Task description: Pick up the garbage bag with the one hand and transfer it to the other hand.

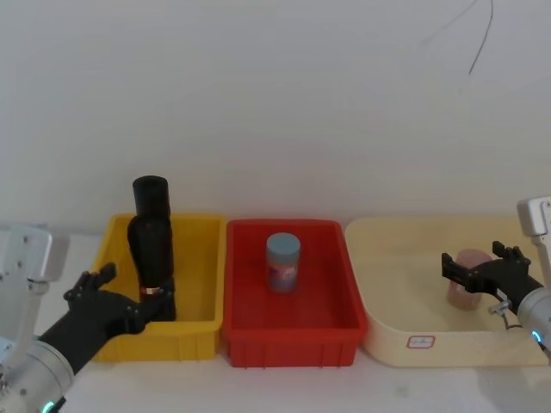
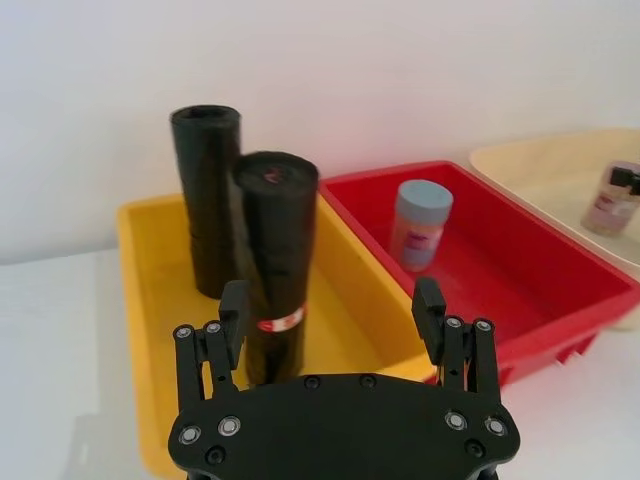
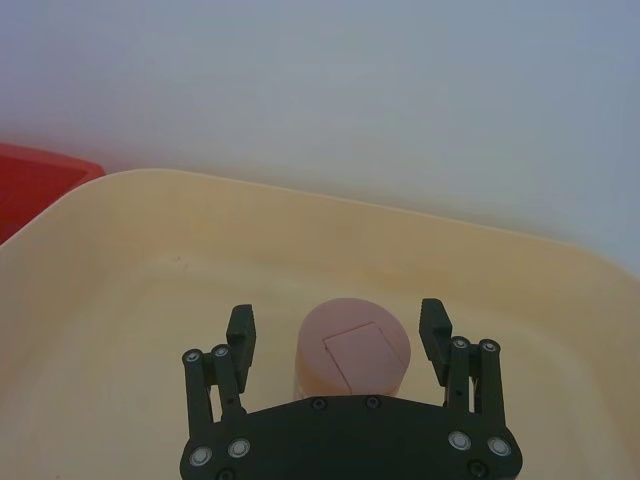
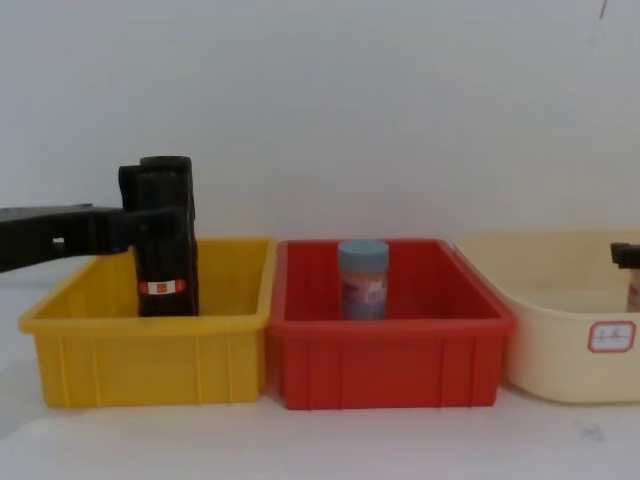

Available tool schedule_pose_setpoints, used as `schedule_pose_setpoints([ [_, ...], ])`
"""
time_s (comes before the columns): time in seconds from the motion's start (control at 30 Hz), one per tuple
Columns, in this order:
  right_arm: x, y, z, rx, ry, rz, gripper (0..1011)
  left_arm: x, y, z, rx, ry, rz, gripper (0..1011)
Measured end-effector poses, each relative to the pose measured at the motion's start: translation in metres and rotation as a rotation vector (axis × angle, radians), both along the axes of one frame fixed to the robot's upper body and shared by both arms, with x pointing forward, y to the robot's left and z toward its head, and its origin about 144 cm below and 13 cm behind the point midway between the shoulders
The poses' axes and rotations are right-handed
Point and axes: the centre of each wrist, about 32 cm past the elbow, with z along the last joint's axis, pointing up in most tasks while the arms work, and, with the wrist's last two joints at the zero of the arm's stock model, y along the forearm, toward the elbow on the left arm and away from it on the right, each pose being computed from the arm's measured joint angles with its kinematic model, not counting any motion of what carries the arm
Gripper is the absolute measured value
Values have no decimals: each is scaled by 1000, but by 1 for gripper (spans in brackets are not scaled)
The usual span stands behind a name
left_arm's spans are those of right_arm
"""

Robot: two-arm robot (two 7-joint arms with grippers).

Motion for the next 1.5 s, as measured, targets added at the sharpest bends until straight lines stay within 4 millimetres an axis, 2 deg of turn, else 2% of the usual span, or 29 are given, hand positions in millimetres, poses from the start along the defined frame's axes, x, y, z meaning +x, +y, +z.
schedule_pose_setpoints([
  [0.33,0,0,0,0,0,0,1001,13,14,3,-7,-12,49,1002],
  [0.77,0,0,0,0,0,0,1001,32,27,-3,-27,13,49,1001],
  [1.5,0,0,0,0,0,0,1001,61,38,-10,-4,72,-62,1001],
])
